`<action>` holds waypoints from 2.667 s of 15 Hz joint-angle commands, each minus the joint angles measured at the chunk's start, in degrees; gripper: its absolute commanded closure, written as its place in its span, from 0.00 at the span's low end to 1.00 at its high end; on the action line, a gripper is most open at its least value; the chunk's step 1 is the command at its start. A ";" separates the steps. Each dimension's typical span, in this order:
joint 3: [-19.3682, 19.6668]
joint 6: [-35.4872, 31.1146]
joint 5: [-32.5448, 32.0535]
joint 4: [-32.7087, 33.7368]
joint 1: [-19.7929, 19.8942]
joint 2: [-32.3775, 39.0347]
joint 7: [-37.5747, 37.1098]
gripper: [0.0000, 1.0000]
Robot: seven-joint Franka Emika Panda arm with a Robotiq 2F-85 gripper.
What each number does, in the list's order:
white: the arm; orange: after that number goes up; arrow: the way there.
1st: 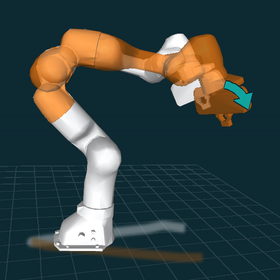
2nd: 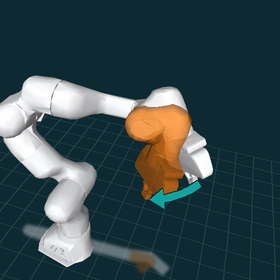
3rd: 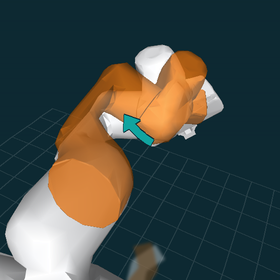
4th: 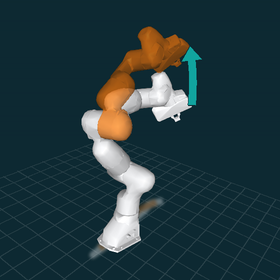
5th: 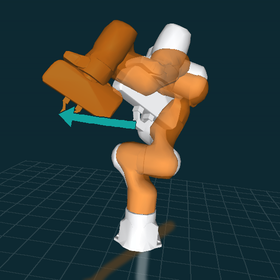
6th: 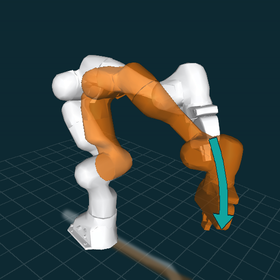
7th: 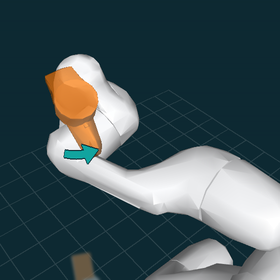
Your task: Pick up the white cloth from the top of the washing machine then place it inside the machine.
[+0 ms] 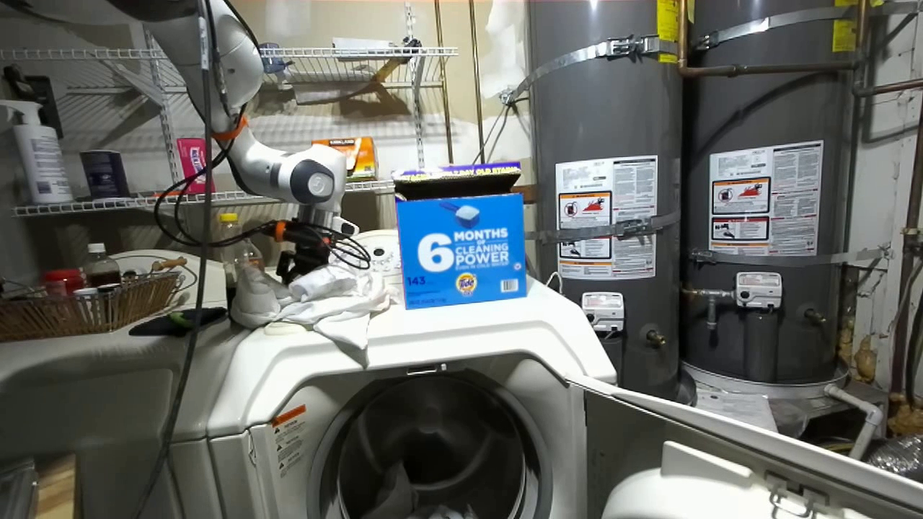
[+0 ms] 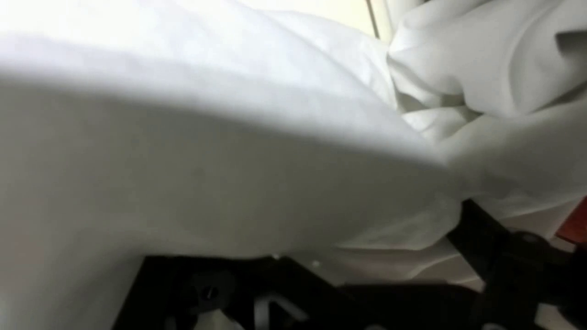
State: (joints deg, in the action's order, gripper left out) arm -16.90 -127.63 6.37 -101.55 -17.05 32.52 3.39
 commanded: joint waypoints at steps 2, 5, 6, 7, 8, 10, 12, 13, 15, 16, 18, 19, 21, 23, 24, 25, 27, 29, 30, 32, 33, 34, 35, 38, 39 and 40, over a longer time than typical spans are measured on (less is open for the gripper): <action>6.86 5.16 -10.41 4.29 -7.66 1.93 -14.24 0.00; 9.79 7.31 -16.94 6.44 -11.56 3.23 -21.79 0.26; 10.14 7.48 -18.26 7.41 -12.34 4.09 -23.25 0.34; 10.22 7.49 -19.07 8.39 -12.90 5.06 -24.18 0.41; 10.31 7.22 -19.69 8.86 -13.33 5.57 -25.06 0.49; 10.05 6.39 -20.19 9.66 -13.72 6.00 -25.86 0.60; 9.62 3.87 -20.04 9.49 -13.54 5.95 -26.11 0.74; 9.47 2.82 -19.79 9.27 -13.42 5.83 -26.05 0.82; 9.04 -0.32 -18.84 8.30 -12.96 5.30 -25.75 0.94; 8.77 -2.45 -18.28 7.35 -12.65 4.81 -25.57 0.98; 8.65 -5.51 -17.66 5.72 -12.48 3.94 -25.63 0.95; 8.47 -6.65 -17.16 4.37 -12.31 2.94 -25.74 0.97; 7.56 -9.43 -15.39 0.19 -11.61 0.00 -25.74 0.95; 6.84 -12.82 -13.47 -6.22 -11.00 -4.48 -26.77 0.95; 6.90 -14.99 -12.71 -9.27 -11.04 -6.79 -28.13 0.95; 6.95 -16.76 -11.72 -11.81 -11.02 -8.74 -29.61 0.95; 7.27 -20.48 -9.82 -17.46 -11.12 -12.70 -33.51 0.95; 7.61 -23.00 -8.21 -23.30 -11.31 -16.85 -38.07 0.95; 7.66 -24.72 -7.44 -26.36 -11.22 -18.85 -40.37 0.95; 7.68 -28.60 -7.07 -32.62 -10.92 -22.96 -45.39 0.95; 7.73 -30.60 -7.30 -35.83 -10.81 -24.92 -48.24 0.95; 7.77 -32.76 -7.86 -39.12 -10.62 -26.86 -51.29 0.95; 7.97 -34.41 -8.89 -42.48 -10.47 -28.92 -54.80 0.95; 6.23 -33.41 -10.96 -41.12 -8.27 -26.84 -55.88 0.81; 6.01 -34.61 -11.81 -44.19 -7.66 -28.78 -58.07 0.81; 8.75 -35.27 -12.03 -46.30 -10.23 -30.25 -59.10 0.81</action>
State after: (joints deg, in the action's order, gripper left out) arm -8.15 -162.93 -5.67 -147.95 -27.27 2.19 -55.75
